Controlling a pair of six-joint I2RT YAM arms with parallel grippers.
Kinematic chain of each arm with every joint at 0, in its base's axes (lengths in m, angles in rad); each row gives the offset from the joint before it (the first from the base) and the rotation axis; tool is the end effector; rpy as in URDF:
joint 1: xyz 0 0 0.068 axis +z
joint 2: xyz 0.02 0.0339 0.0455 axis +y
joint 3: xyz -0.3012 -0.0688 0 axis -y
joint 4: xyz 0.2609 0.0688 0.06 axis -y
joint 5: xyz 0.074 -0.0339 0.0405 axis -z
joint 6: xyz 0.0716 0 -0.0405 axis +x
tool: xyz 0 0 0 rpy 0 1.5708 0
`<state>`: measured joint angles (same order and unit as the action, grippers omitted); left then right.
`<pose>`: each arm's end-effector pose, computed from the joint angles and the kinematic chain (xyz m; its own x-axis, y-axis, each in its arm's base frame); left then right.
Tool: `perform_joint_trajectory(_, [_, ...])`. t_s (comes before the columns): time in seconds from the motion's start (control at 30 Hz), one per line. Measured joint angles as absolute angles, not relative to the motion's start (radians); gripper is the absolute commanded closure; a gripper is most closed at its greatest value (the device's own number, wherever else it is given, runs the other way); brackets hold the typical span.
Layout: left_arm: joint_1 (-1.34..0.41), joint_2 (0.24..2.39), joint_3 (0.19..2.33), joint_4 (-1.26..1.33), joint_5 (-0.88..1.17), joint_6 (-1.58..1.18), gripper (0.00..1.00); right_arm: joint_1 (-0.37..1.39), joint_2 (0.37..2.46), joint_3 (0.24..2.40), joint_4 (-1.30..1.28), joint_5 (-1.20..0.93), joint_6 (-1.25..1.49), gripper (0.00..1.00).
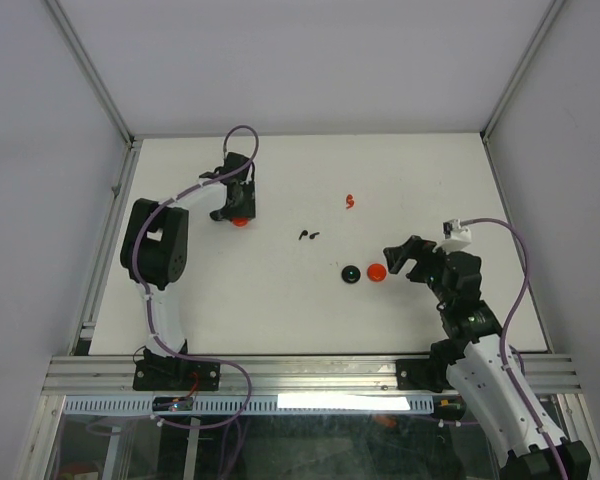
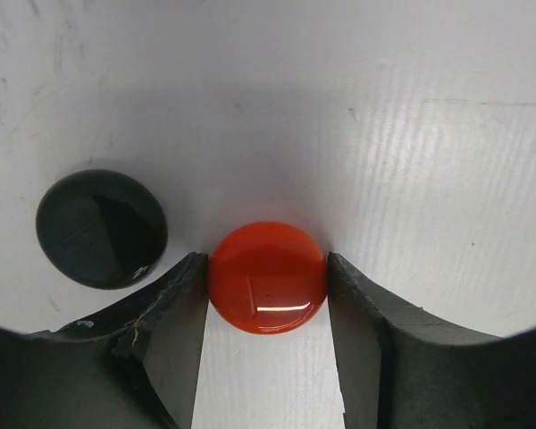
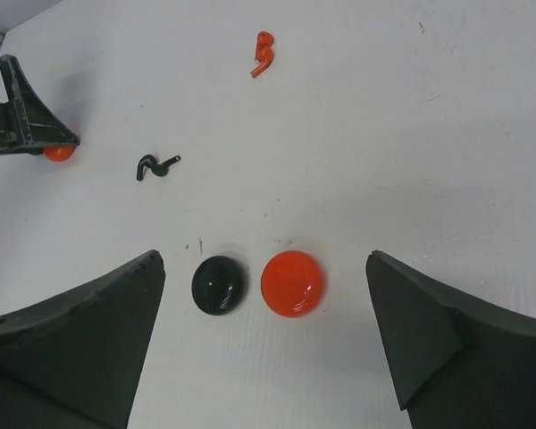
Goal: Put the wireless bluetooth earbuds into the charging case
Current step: Pick up the charging case at the center of the board.
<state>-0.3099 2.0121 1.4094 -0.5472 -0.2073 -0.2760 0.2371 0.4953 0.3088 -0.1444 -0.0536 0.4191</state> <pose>0.4392 -0.1252 0.1559 -0.8958 0.0069 -0.4443 -0.0268 0.9972 0.0694 0.1547 0.0413 0.2200 -0.4040 0.3204 -0.8568 -0.1307 0.9068 0.4008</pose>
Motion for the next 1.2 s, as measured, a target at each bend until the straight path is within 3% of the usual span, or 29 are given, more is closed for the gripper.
perform_joint_trajectory(0.27, [-0.393, 1.946, 1.332, -0.51, -0.208, -0.178, 0.7, 0.237, 0.551, 0.358, -0.165, -0.143, 0.397, 0.04])
perform_joint_trajectory(0.5, [-0.489, 1.774, 1.224, -0.446, -0.209, -0.049, 0.7, 0.237, 0.627, 0.447, -0.166, -0.281, 0.386, 0.03])
perform_joint_trajectory(1.2, [-0.769, 1.282, 0.9, -0.244, -0.047, 0.465, 0.61, 0.255, 0.976, 0.709, -0.154, -0.609, 0.353, 0.11])
